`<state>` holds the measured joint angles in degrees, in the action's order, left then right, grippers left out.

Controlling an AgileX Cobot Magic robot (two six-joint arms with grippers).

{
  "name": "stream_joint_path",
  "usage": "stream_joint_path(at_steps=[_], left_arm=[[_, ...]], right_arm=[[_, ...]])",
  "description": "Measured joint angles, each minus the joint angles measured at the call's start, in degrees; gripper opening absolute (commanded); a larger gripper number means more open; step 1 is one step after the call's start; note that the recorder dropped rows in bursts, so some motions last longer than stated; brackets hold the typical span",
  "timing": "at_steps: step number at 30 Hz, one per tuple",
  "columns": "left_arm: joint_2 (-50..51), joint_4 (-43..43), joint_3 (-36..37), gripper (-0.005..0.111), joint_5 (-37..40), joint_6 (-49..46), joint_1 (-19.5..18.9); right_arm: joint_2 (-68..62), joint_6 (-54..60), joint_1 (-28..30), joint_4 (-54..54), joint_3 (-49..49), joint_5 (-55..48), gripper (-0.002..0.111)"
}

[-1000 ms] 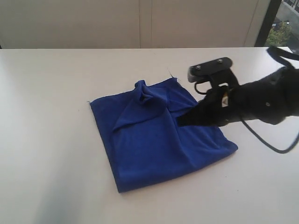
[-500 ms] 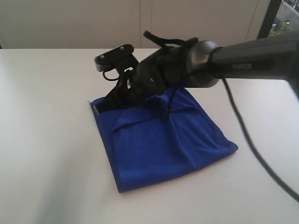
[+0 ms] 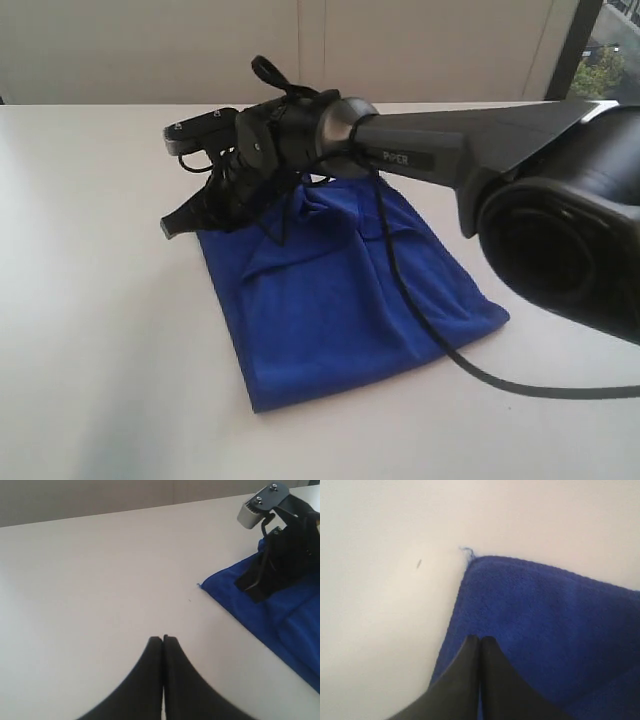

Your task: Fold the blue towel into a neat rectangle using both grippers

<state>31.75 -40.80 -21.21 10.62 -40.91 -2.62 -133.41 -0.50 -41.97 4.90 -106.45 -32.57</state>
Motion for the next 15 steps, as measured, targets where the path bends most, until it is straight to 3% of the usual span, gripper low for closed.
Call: stream_joint_path(at_steps=[8,15], left_arm=[[0.0,0.0,0.0,0.0,0.0,0.0,0.0],[0.0,0.0,0.0,0.0,0.0,0.0,0.0]], right_arm=[[-5.9,0.9,1.2,1.4,-4.2,1.0,0.0],[-7.7,-5.8,4.4,1.3,-4.2,10.7,0.0]])
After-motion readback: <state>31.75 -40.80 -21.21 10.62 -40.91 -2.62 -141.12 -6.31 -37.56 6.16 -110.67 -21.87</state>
